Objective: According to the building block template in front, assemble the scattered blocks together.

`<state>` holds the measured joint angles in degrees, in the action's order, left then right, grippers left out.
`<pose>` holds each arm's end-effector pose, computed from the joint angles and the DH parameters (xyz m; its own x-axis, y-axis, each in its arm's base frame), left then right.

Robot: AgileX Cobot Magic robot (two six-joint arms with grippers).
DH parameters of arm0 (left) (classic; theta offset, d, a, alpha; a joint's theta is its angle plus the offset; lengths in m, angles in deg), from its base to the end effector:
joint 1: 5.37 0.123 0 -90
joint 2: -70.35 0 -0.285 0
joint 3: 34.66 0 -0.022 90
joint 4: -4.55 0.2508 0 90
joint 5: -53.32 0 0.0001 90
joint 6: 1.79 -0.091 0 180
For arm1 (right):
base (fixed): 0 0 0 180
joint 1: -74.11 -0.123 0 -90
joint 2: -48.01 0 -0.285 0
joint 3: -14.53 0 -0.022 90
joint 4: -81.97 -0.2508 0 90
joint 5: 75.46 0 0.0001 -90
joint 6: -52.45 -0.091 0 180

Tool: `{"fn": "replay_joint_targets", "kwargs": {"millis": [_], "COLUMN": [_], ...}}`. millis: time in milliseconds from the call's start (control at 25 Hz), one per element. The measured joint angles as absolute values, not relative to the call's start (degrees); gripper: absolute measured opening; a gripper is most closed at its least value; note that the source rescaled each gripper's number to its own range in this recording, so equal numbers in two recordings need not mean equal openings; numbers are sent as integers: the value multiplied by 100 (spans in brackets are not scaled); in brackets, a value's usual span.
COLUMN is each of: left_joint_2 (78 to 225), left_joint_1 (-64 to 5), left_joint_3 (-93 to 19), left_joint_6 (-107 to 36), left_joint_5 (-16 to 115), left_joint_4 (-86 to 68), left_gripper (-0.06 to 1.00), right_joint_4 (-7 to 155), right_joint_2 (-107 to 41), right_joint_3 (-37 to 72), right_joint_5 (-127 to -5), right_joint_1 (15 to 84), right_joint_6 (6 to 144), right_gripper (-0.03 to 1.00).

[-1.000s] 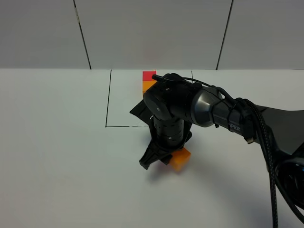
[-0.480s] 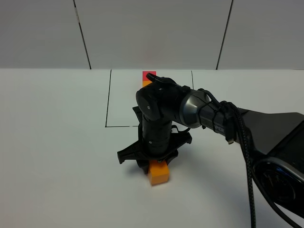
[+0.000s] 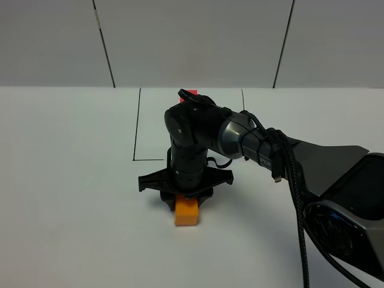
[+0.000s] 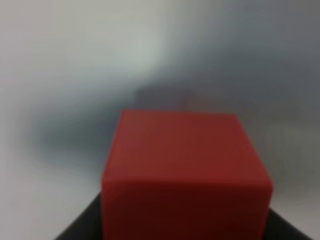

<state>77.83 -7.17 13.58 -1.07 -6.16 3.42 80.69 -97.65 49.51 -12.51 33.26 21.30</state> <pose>-0.0055 -0.0014 0.2807 -0.4264 -0.0092 -0.9045 0.0372 0.9989 -0.0277 0.3678 0.3204 0.1254 -0.9842 -0.1559 -0.0841 -0.1622 0.9839 0.0752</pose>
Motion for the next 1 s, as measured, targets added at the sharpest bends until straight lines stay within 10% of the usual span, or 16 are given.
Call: {"fn": "replay_joint_targets", "kwargs": {"millis": [720, 1000], "left_joint_2": [7783, 7783], "left_joint_1": [-717, -717], "left_joint_3": [1358, 1358], "left_joint_6": [-107, -107], "left_joint_5": [-616, -616], "left_joint_4": [342, 342], "left_gripper": [65, 65], "right_joint_4": [8635, 8521], "right_joint_2": [-9921, -9921], "right_joint_3": [4970, 4970], "right_joint_5": [-1205, -1326], "right_joint_1": [3326, 3326], "right_joint_6": [1863, 2040], "right_gripper": [3, 83]}}
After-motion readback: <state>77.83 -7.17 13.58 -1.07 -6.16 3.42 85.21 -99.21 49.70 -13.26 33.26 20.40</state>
